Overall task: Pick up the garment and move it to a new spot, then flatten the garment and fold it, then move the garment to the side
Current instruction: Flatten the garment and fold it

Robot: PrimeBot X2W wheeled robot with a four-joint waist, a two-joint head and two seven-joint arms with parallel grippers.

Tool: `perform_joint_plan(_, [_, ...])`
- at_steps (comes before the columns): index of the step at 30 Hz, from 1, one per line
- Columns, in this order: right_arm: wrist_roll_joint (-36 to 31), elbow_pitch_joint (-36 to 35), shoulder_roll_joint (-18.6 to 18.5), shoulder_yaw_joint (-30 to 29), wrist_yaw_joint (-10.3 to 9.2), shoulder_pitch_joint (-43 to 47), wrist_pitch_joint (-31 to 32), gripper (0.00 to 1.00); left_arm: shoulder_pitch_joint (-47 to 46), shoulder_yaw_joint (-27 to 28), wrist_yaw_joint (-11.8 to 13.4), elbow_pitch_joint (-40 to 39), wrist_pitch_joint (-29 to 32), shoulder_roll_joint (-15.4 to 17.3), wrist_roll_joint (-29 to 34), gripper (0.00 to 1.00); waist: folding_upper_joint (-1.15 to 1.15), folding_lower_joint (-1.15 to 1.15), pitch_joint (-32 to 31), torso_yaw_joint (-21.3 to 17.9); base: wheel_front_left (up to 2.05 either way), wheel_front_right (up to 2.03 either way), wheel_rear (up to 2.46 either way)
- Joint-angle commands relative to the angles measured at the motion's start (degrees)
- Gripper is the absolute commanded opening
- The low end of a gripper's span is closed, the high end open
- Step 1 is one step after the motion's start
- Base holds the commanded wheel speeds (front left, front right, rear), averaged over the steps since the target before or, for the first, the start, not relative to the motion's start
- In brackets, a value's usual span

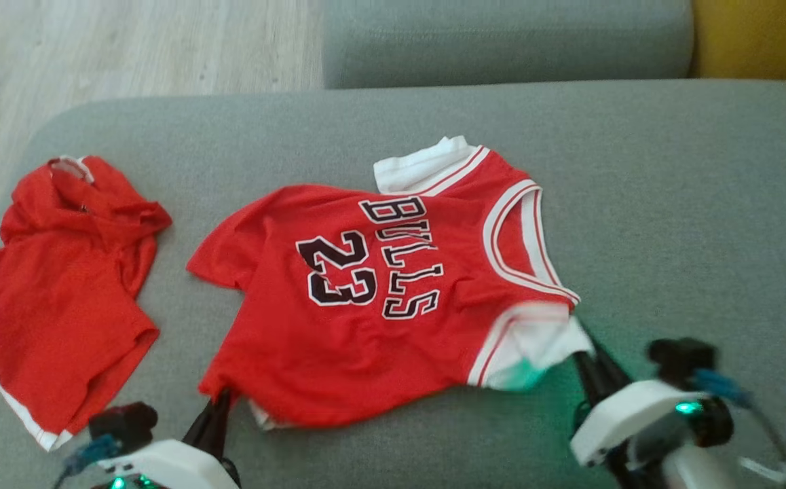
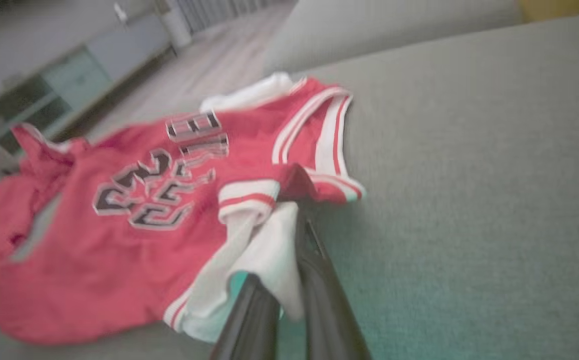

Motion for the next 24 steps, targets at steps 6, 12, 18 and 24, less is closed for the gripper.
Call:
perform_joint_plan(6, [13.9,-29.56,-0.29,-5.97,0.39,4.65,7.29,0.0,2.77,2.53,-1.98,-23.91,8.68,-0.8,-12.65,0.0,0.0,0.0,-2.02,-1.43,0.0,0.0,0.0])
perform_joint_plan(12, [21.52,-48.21,-0.29,-14.97,0.39,3.5,14.07,0.0,1.01,2.96,-1.34,-42.28,14.86,-1.24,-24.66,0.0,0.0,0.0,-2.65,-3.01,0.0,0.0,0.0])
perform_joint_plan(18, [22.87,-55.34,-0.29,-23.84,0.39,-4.18,20.09,0.0,-6.44,4.89,1.6,-54.28,19.64,-0.85,-31.51,0.0,0.0,0.0,-2.85,-4.28,0.0,0.0,0.0])
perform_joint_plan(24, [19.87,-55.38,-0.3,-25.32,0.39,-16.73,29.33,0.0,-15.61,2.57,4.88,-57.75,26.63,0.43,-35.55,0.0,0.0,0.0,-0.97,-5.58,0.0,0.0,0.0])
